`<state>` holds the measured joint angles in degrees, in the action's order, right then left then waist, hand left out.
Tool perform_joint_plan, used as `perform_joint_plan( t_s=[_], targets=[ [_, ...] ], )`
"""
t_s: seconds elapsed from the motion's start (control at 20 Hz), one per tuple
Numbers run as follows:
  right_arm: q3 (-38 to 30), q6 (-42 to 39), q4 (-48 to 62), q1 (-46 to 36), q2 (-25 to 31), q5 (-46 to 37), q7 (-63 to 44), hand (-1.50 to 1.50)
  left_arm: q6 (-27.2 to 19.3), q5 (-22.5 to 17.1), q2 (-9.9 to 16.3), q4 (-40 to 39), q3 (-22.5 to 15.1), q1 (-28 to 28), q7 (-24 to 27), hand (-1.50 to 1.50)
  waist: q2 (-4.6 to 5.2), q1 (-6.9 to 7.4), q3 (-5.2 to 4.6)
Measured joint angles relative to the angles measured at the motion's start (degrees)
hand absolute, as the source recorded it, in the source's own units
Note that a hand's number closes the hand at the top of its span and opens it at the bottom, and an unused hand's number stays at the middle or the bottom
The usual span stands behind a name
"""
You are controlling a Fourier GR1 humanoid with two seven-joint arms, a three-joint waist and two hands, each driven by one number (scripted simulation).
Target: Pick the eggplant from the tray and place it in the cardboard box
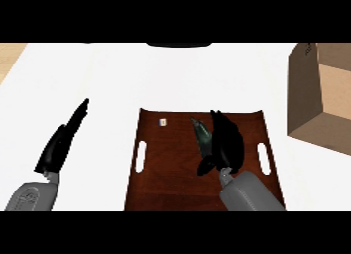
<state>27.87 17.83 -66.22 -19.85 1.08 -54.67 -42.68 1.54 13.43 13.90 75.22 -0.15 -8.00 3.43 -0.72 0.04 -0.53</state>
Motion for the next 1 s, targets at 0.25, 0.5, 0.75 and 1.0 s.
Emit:
perform_joint_plan(
  t_s=[0.25, 0.5, 0.75, 1.0],
  targets=[
    [0.3, 2.0, 4.0, -2.5, -0.3, -4.6, 0.7, 1.50, 0.0, 0.4, -0.5, 0.2, 0.2, -1.1, -1.2, 0.00, -0.08, 0.13, 0.12],
    [1.4, 7.1, 5.4, -2.5, -0.7, -10.3, -0.2, 1.50, -0.2, 0.8, -1.2, 0.9, 0.1, -1.1, -1.4, 0.00, -0.23, 0.13, 0.15],
    [1.7, 8.7, 4.9, -2.1, -0.5, -14.5, -2.3, 1.50, 0.5, 0.8, -0.7, 1.7, 1.0, -0.8, -2.3, 0.00, -0.06, 0.09, 0.30],
    [1.7, 5.8, 0.2, -1.3, 0.3, -19.4, -4.5, 1.50, 1.5, 0.6, -0.4, 2.7, 1.5, -0.2, -2.7, 0.00, 0.15, -0.02, 0.40]
  ],
)
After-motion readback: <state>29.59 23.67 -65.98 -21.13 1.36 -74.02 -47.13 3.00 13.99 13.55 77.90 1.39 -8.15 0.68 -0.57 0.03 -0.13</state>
